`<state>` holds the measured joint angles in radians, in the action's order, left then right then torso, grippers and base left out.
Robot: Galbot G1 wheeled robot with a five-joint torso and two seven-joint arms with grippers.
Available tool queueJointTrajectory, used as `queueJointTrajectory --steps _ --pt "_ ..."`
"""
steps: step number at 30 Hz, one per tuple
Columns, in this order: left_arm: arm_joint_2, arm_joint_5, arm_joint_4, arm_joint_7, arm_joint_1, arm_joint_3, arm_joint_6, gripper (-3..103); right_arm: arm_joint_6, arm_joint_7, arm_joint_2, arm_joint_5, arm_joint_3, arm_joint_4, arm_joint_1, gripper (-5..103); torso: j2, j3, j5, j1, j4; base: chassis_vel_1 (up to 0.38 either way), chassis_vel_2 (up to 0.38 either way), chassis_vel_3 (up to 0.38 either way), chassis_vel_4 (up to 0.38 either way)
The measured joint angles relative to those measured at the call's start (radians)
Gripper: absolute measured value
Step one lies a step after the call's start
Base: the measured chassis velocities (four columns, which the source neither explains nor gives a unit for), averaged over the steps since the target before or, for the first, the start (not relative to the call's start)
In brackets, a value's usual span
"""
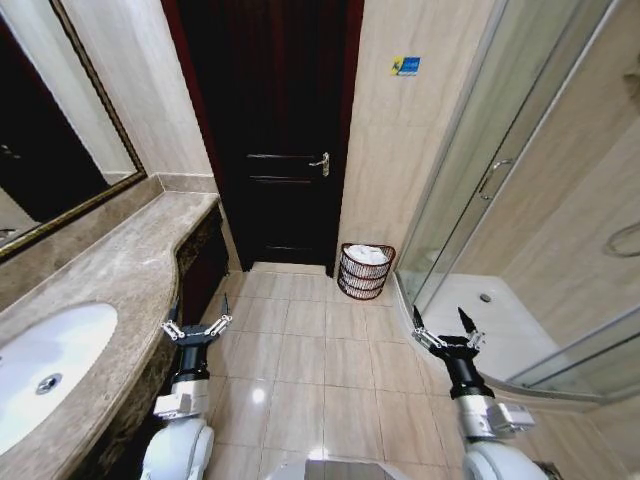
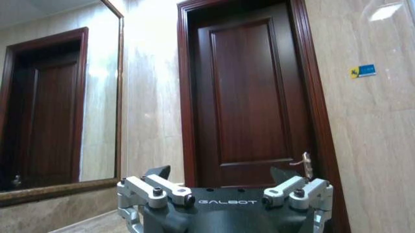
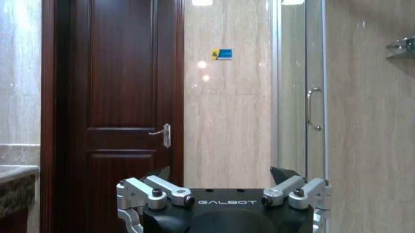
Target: Discard the used towel into the hamper.
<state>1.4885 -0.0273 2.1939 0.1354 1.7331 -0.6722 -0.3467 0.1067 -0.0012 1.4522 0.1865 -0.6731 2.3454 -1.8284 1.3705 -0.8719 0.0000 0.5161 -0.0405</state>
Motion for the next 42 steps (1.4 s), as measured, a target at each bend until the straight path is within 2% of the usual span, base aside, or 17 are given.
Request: queueJointTrajectory --steps 16,28,31,42 --pt "-0.015 -0.006 0.012 -0.012 0.005 0.001 -0.003 100 0.014 -0.001 0.016 -0.003 -0.003 0.018 -0.025 100 0.000 0.000 0.0000 0.000 0.0000 0.014 -0.019 -0.015 0.015" --pt "-0.028 -0.041 0.026 -0.022 0.025 0.007 -0.009 100 0.061 -0.012 0.045 -0.020 0.000 -0.006 -0.036 100 0.000 0.000 -0.0001 0.000 0.0001 0.038 -0.048 -0.047 0.042" --pt "-0.038 -0.091 0.028 -0.043 0.037 0.017 0.007 100 0.076 0.020 0.065 -0.064 0.005 -0.045 -0.037 100 0.000 0.000 -0.0001 0.000 0.0000 0.000 0.000 0.000 0.000" --pt "-0.020 -0.079 0.011 -0.052 0.041 0.022 0.048 100 0.096 0.050 0.065 -0.085 0.035 -0.164 -0.040 100 0.000 0.000 0.0000 0.000 0.0001 0.000 0.000 0.000 0.000"
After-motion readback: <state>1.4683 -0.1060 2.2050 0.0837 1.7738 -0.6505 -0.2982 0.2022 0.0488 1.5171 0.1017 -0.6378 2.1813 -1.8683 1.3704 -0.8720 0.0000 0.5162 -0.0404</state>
